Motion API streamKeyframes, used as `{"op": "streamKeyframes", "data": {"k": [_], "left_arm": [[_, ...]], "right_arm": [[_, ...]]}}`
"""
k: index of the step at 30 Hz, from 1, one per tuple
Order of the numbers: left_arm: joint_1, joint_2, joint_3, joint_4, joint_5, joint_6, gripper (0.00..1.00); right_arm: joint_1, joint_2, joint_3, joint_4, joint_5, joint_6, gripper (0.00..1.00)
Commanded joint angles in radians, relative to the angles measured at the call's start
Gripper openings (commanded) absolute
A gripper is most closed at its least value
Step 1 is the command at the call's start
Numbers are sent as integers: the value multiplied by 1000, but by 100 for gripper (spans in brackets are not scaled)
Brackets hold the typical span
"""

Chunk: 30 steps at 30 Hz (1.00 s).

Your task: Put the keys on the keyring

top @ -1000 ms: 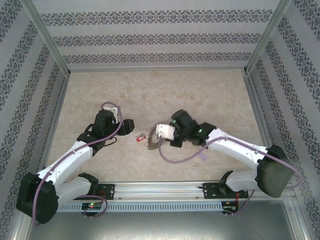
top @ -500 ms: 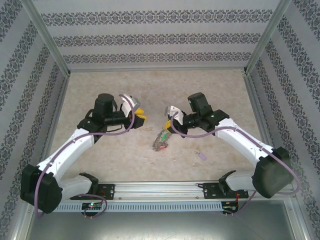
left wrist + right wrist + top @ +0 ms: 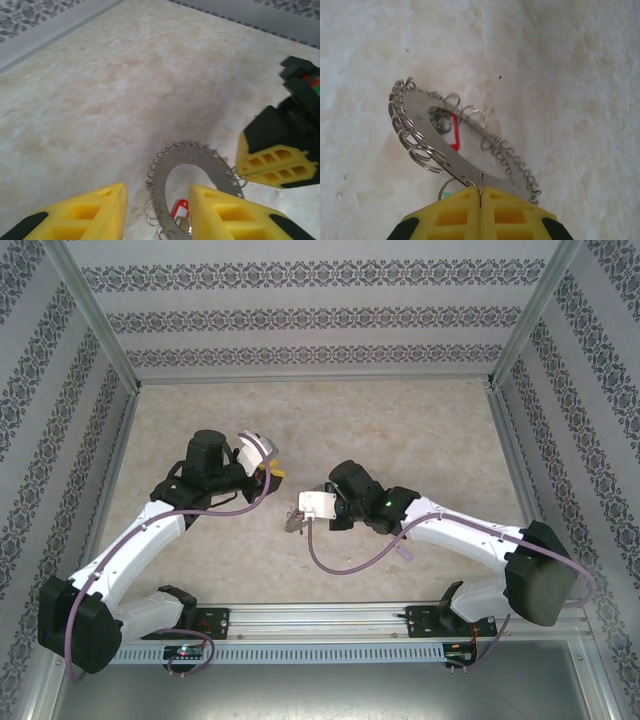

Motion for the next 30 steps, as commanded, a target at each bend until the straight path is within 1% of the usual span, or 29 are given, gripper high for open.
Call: {"op": "streamKeyframes", "data": {"k": [1,4,5,7,8,11,15,16,18,20,22,24,25,26,28,30], "left_arm": [[3,-14,-9,10,-65,-33,38],[3,-5,-21,-2,-22,-62,39],[4,-4,-28,-1,-17,-71,39],[3,-1,-44,8,-11,-93,39],[3,-1,-52,17,-11,-103,39],[3,4,-58,33,-14,-122,39],[3,10,-42,18,-13,-122,39],[3,11,-40,15,-15,-122,39],[3,8,-39,12,-16,-122,39],[4,5,-40,9,-20,-127,39],[3,1,-43,8,-20,-131,39],[3,3,-45,7,-22,-133,39],[4,3,-46,8,-25,-134,38],[4,5,-47,11,-26,-136,38],[4,3,-45,15,-28,-136,38],[3,-3,-44,21,-31,-132,38]], "right_arm": [[-6,-8,-40,-35,-128,57,0],[-61,11,-52,-99,-417,184,0],[-78,30,-48,-116,-492,222,0],[-120,78,-58,-77,-617,344,0],[-143,107,-65,-58,-695,380,0],[-169,212,-41,-48,-758,478,0],[-170,292,-39,4,-750,521,0],[-165,304,-46,27,-725,524,0],[-154,309,-75,86,-620,543,0],[-154,295,-116,161,-542,562,0],[-152,269,-134,183,-490,570,0],[-136,240,-150,198,-371,561,0],[-117,221,-163,223,-289,554,0],[-103,198,-188,262,-244,539,0],[-83,151,-231,319,-220,511,0],[-99,101,-239,326,-269,545,0]]}}
